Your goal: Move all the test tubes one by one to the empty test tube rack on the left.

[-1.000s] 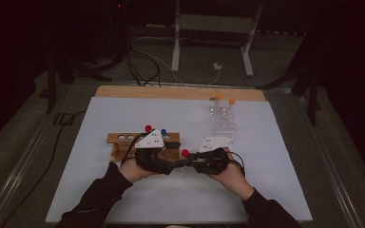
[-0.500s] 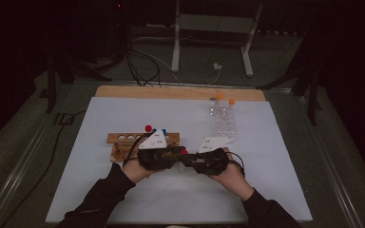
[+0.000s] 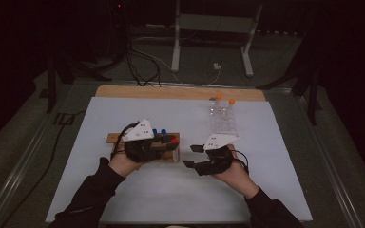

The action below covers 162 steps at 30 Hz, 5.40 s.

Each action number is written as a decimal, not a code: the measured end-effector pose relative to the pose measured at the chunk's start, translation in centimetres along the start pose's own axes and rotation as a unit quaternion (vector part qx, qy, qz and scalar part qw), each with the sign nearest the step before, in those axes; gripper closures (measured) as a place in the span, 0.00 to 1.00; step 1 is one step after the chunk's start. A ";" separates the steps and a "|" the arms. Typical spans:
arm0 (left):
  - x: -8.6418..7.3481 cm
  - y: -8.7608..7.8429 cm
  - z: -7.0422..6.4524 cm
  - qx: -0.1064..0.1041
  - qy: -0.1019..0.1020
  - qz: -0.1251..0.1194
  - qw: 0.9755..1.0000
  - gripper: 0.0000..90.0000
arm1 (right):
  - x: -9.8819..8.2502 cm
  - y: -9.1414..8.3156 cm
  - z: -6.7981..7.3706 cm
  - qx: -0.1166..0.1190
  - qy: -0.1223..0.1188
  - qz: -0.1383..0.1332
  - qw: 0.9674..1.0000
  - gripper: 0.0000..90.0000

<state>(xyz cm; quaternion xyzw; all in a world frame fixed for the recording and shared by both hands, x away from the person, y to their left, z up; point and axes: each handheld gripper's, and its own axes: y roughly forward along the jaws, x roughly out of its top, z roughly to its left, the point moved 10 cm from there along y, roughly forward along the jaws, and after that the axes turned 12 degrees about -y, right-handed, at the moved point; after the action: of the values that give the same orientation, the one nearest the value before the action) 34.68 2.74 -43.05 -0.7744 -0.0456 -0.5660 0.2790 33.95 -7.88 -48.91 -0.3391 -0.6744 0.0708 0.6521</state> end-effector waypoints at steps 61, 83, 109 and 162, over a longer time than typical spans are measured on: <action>-3.8 -4.4 11.8 0.141 -0.075 0.006 0.987 0.79 | 1.0 -1.8 -1.5 -0.030 0.034 -0.044 0.998 0.00; -5.2 -3.6 12.1 0.137 -0.077 0.003 0.988 0.79 | 1.0 -1.9 -1.5 -0.029 0.034 -0.042 0.998 0.00; -3.7 -4.6 10.3 0.095 -0.088 -0.025 0.991 0.18 | 1.3 -3.9 -3.9 -0.066 0.040 -0.061 0.995 0.00; -4.2 -5.6 7.0 0.037 -0.082 -0.020 0.996 0.03 | -10.4 -3.1 -24.3 -0.243 0.161 0.027 0.956 0.65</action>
<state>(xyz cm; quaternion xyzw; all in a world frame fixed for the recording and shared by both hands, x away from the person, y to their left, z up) 37.01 11.82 -46.11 -0.8063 -0.1046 -0.5042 0.2910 54.51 -24.35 -52.50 -0.5124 -0.5479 -0.1331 0.6478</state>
